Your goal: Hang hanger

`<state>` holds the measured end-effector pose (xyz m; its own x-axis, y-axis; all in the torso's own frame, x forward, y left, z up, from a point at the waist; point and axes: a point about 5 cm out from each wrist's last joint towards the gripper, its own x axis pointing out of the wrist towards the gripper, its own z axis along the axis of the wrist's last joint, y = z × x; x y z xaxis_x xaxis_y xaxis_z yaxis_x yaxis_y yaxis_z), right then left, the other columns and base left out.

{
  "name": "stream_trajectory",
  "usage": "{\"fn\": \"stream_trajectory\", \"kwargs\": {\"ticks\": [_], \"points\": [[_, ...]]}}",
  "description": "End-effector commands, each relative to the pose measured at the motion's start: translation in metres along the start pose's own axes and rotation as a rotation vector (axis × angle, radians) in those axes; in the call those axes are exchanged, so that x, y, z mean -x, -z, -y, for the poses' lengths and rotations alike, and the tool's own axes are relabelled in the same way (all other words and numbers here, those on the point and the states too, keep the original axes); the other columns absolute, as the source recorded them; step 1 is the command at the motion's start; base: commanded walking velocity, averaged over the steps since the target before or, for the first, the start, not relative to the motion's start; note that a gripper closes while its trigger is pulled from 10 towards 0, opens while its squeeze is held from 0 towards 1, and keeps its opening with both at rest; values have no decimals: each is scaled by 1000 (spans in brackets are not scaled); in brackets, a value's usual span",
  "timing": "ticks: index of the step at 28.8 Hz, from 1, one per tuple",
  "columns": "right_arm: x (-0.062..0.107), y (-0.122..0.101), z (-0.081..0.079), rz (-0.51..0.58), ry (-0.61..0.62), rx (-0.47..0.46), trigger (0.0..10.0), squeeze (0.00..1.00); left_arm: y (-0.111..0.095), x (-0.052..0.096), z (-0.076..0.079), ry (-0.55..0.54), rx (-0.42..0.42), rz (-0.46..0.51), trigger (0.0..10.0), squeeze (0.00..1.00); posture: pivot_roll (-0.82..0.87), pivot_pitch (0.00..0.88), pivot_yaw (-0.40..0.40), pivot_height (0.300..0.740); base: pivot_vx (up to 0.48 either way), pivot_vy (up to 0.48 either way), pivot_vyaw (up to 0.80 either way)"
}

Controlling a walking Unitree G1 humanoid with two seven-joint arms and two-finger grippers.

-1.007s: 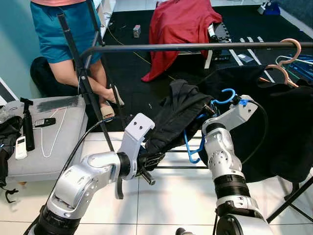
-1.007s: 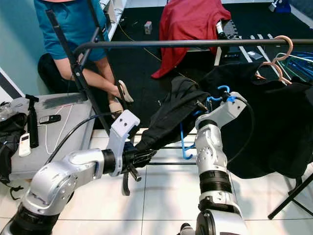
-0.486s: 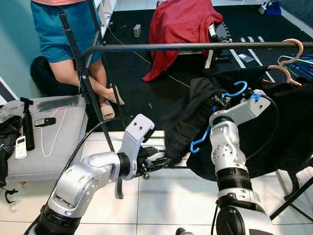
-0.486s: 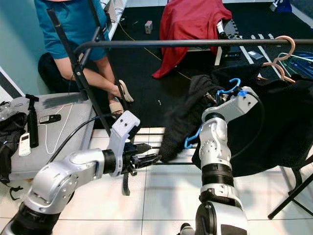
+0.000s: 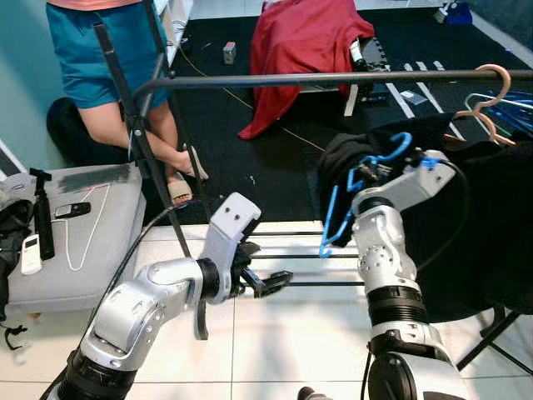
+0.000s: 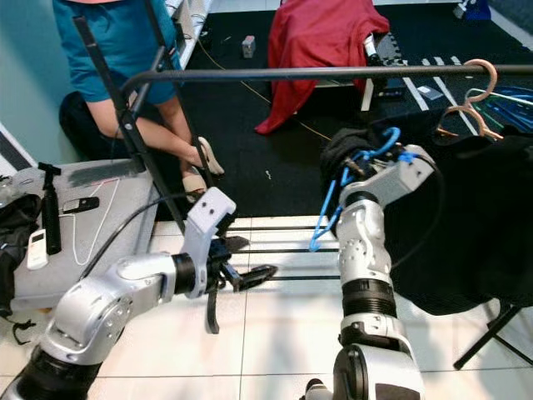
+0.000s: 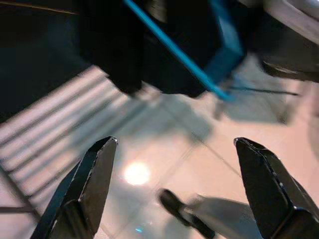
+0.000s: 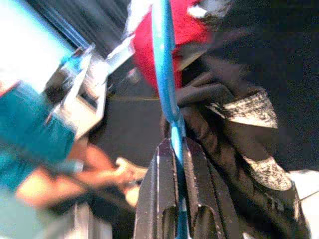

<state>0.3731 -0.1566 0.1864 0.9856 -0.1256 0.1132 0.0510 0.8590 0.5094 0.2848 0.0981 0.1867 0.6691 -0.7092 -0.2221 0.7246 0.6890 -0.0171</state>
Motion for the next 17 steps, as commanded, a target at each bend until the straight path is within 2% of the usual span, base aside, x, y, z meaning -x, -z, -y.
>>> {"fn": "stream_trajectory", "kwargs": {"ticks": [1,4,6,7,10,11,17], "points": [[0,-7,-13,27,-78,30,10000,0,2,2,-6,-36,-2,-3,10000,0,-71,148,15,740,0,0,0],[10,0,-20,32,-175,107,10000,0,-1,1,-16,-125,5,37,10000,0,-76,156,17,740,0,0,0],[22,7,-28,16,-323,174,10000,0,-3,-2,-18,-182,29,82,10000,0,-75,161,14,740,0,0,0],[22,7,-28,16,-323,174,10000,0,-3,-2,-18,-182,29,82,10000,0,-75,161,14,740,0,0,0],[35,10,-29,17,-457,290,10000,0,0,-2,-23,-252,-35,88,10000,0,-78,162,13,740,0,0,0],[38,10,-28,17,-483,323,10000,0,1,-2,-25,-268,-58,87,10000,0,-78,162,13,740,0,0,0],[46,10,-24,3,-543,360,10000,0,6,-2,-27,-280,-96,65,10000,0,-82,162,19,740,0,0,0]]}}
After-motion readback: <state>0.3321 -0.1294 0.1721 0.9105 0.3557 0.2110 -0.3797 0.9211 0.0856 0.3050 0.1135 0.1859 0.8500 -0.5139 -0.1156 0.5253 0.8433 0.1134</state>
